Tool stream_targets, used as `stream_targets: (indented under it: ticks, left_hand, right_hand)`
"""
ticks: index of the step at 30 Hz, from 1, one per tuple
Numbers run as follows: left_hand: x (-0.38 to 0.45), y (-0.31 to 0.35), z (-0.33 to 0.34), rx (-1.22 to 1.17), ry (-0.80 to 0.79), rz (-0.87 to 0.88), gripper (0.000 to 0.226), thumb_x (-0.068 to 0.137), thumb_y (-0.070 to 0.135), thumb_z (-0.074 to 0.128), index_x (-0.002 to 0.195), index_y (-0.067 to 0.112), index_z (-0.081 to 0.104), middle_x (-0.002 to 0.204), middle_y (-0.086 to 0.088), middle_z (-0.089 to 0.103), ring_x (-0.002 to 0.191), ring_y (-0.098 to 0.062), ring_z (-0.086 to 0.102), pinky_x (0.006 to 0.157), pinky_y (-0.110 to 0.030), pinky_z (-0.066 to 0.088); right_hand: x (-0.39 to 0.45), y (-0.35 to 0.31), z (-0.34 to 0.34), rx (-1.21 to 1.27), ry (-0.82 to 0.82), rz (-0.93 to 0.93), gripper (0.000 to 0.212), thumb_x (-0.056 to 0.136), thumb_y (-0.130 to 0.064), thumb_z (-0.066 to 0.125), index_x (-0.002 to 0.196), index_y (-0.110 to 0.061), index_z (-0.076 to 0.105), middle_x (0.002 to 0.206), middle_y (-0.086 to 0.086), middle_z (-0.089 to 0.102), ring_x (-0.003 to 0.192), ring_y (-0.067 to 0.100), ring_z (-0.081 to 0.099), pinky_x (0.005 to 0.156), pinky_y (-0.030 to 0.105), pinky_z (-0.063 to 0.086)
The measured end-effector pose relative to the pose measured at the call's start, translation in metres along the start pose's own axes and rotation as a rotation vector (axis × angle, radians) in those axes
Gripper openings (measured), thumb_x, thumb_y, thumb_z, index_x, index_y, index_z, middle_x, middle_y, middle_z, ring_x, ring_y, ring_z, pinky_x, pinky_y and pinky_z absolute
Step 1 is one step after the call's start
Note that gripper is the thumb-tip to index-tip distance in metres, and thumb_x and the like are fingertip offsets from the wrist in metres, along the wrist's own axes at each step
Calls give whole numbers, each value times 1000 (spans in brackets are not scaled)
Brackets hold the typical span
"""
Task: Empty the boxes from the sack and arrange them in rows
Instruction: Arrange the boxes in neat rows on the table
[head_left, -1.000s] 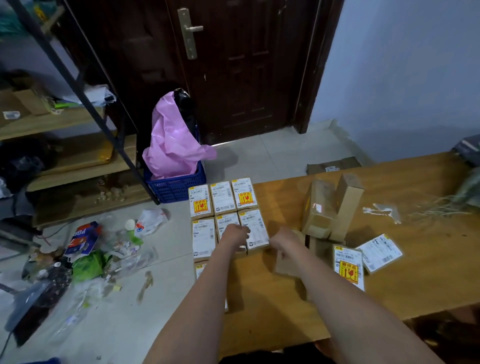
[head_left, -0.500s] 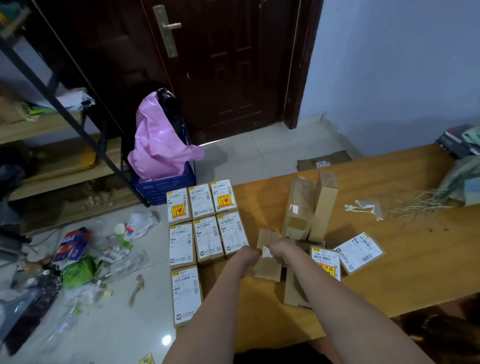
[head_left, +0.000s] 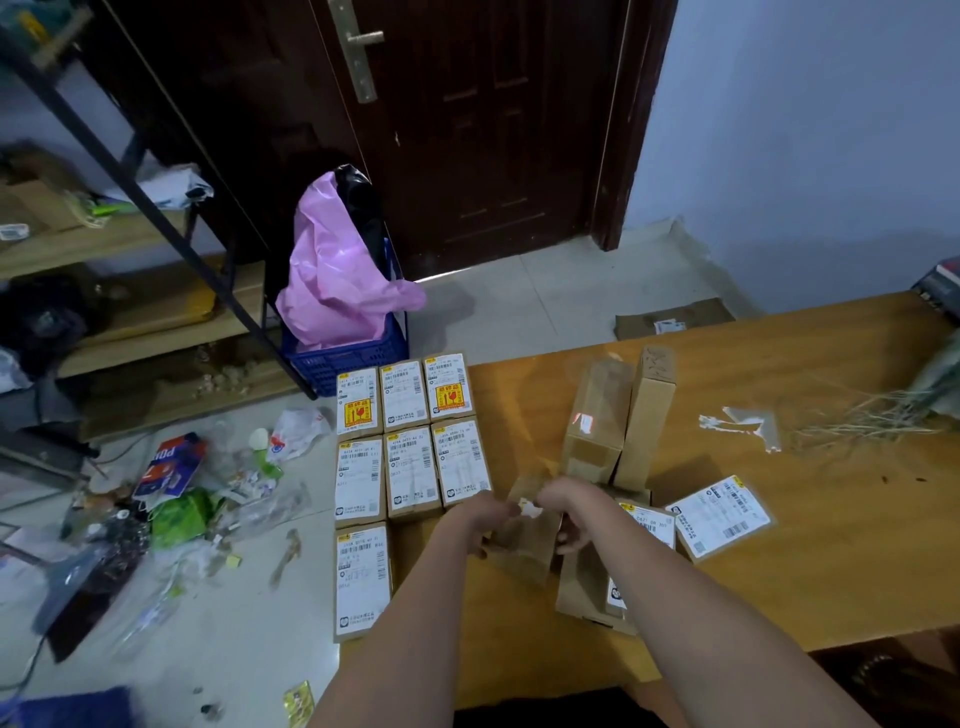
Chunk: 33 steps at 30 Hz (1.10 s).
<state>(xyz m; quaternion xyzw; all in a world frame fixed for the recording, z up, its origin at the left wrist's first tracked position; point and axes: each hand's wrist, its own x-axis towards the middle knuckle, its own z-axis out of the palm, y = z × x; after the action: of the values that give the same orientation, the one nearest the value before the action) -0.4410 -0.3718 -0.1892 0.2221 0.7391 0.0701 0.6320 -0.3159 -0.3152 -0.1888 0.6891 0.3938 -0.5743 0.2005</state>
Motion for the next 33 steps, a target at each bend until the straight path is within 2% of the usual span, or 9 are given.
stream_targets:
  ticks: [4,8,11,16,20,24,27,30,33]
  left_hand:
    - [-6,1,-8,-94,-35,-6,44,94,33,57,129,6,53,123,-12,61,108,-33,63,92,-50,54]
    - [-23,2,-19,-201,-90,15,20,98,26,53,113,12,54,110,-14,62,95,-28,63,74,-40,58]
    - [-33,-2,-32,-282,-107,32,24,97,27,55,121,25,54,118,-15,58,98,-30,62,70,-42,59]
    - [-42,-12,-54,-564,-158,-48,14,95,17,59,107,13,63,114,-19,52,104,-37,57,79,-48,58]
    - [-49,-20,-65,-692,-272,-99,23,99,28,51,112,11,56,126,-22,49,108,-39,55,64,-45,61]
    - [-54,-36,-75,-800,-298,-128,64,96,62,40,125,8,59,131,-21,57,114,-38,58,75,-46,60]
    - [-59,-52,-85,-616,-266,-22,83,83,80,34,120,10,62,129,-17,62,120,-38,55,90,-50,54]
    - [-66,-62,-92,-570,-163,155,63,90,68,44,122,17,61,120,-10,69,117,-29,59,96,-51,48]
    - [-74,-68,-100,-589,-127,242,40,94,45,59,122,17,60,113,-9,72,108,-26,66,91,-45,54]
  right_hand:
    - [-5,-5,-11,28,-33,54,23,100,-20,44,108,-2,55,93,13,54,72,22,55,82,33,59]
    - [-15,-12,-21,-62,-74,31,17,100,-15,49,89,-3,54,83,11,53,70,20,56,63,34,62]
    - [-20,-12,-25,-127,-76,-66,17,101,-11,45,109,-2,56,105,15,59,77,23,59,88,40,58]
    - [-44,-9,-31,-208,-159,-322,80,90,7,57,146,-45,35,105,17,58,83,23,64,91,42,56]
    - [-61,-12,-15,-323,-154,-369,99,79,-7,78,151,-46,23,149,11,40,125,28,50,101,45,50]
    - [-56,-16,-2,-323,-150,-434,114,56,-42,92,152,-36,30,155,3,36,142,28,33,116,50,30]
    - [-59,-18,7,-208,-153,-433,83,67,-48,85,137,-21,51,128,1,64,122,23,57,110,47,41]
    - [-66,-21,20,-88,-221,-416,45,85,-39,73,121,-15,59,115,6,71,110,25,64,102,49,48]
    - [-73,-27,35,15,-276,-411,37,90,-35,69,119,-13,59,117,10,69,110,29,64,99,52,49]
